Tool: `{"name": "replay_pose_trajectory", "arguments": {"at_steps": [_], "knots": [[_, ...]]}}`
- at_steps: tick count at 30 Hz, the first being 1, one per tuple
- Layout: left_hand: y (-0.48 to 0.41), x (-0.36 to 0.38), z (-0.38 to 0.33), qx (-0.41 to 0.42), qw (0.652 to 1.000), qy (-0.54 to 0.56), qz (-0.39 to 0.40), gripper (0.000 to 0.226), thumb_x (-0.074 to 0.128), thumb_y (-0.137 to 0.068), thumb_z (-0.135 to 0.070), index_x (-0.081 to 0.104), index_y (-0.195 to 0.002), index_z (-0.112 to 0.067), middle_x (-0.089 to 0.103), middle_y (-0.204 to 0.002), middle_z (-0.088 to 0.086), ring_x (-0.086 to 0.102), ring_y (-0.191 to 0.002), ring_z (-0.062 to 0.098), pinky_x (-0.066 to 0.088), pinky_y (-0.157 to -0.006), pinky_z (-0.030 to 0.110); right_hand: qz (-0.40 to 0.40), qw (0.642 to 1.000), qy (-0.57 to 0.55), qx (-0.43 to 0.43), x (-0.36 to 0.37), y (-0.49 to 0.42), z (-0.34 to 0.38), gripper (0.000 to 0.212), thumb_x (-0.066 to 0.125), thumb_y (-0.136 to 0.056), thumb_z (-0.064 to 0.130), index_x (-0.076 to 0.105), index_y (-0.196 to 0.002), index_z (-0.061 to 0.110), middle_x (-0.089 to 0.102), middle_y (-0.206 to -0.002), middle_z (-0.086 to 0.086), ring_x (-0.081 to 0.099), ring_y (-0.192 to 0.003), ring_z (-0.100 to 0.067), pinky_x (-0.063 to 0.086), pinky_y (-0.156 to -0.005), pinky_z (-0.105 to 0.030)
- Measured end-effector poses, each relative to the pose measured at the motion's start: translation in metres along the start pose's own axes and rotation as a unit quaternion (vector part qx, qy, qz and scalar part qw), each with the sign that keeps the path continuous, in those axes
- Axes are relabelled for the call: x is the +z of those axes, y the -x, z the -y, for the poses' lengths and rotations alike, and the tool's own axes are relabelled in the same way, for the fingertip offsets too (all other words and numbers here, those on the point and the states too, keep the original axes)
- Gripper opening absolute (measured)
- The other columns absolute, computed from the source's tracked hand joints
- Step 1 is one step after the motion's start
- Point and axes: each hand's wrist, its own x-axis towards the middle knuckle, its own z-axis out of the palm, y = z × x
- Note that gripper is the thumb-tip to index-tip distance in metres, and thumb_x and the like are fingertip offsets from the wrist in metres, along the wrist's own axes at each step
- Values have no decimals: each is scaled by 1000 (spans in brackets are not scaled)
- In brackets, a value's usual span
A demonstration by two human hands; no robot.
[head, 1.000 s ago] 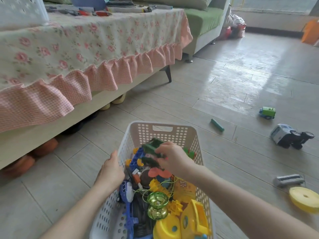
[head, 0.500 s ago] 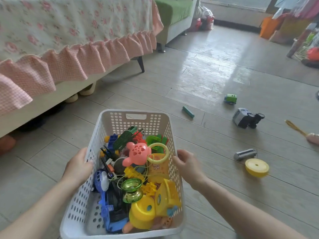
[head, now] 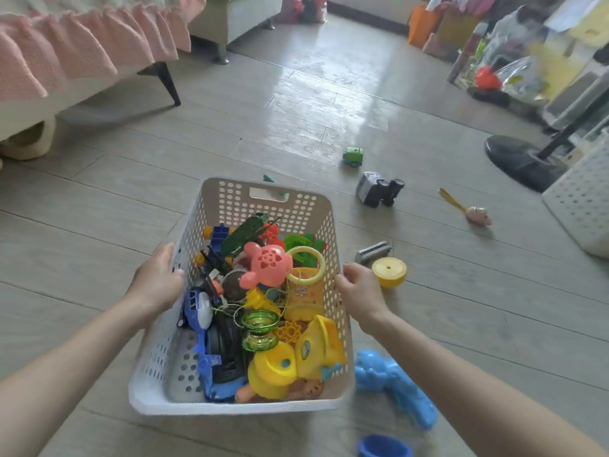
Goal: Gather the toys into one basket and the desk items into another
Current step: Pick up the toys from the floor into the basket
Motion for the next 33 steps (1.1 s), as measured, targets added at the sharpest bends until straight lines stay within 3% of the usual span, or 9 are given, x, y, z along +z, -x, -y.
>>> {"name": "replay_pose_trajectory", "arguments": {"at_steps": [7,9,11,14,17,19,25,29,33], "knots": [[-2,6,-11,6,994,-110,13,33,42,-87,-1,40,-120,-1,55,-97,23,49,-80,35,40,-65,39,65,992,-98,39,-26,22,-12,24,52,-93,22,58,-112,8,65,-99,-9,64,-94,-22,55,-79,-41],[-5,11,-23,81,982,-173,-16,50,48,-85,-2,33,-132,1,49,-122,27,47,-108,41,42,-90,51,30,999,-24,29,-31,37,-23,23,55,-91,22,62,-108,8,64,-89,-5,63,-86,-19,54,-77,-37],[-7,21,-40,170,959,-224,-32,59,54,-83,-7,31,-138,0,33,-143,27,28,-134,40,25,-110,54,47,993,108,7,-38,58,-41,19,58,-88,25,68,-94,9,61,-77,0,58,-77,-15,49,-71,-28],[6,45,-71,256,941,-219,24,52,54,-86,-12,39,-135,-3,27,-147,25,20,-140,37,19,-113,53,167,943,285,27,-46,98,-65,24,60,-84,37,62,-78,14,55,-71,5,53,-78,-14,43,-70,-29],[27,65,-85,320,925,-195,70,42,53,-89,-15,48,-128,-1,34,-144,25,25,-138,37,24,-112,52,253,874,407,77,-45,132,-89,43,64,-77,41,56,-109,12,62,-107,-4,56,-103,-23,41,-74,-33],[42,69,-88,344,918,-166,105,43,55,-88,-14,48,-129,-2,34,-145,23,26,-138,35,25,-113,46,268,862,421,90,-44,140,-99,38,62,-80,31,54,-113,13,61,-113,-5,54,-108,-25,34,-69,-28],[76,62,-104,415,881,-64,217,67,63,-78,-45,39,-137,-20,40,-143,-3,37,-130,10,27,-102,19,114,959,256,39,-88,119,-41,20,60,-86,15,65,-104,7,53,-76,6,48,-69,-8,34,-56,-8],[97,65,-120,308,879,90,353,103,76,-56,-59,26,-142,-30,44,-129,-17,47,-117,0,43,-100,27,71,990,95,-73,-92,108,29,13,62,-86,9,67,-98,8,59,-72,5,51,-61,0,40,-62,-11],[88,62,-118,235,896,176,335,88,78,-49,-47,41,-128,-31,59,-107,-14,66,-87,4,58,-77,30,89,988,-34,-121,-64,101,57,16,55,-89,2,65,-102,1,60,-76,2,54,-68,0,45,-64,-12]]}}
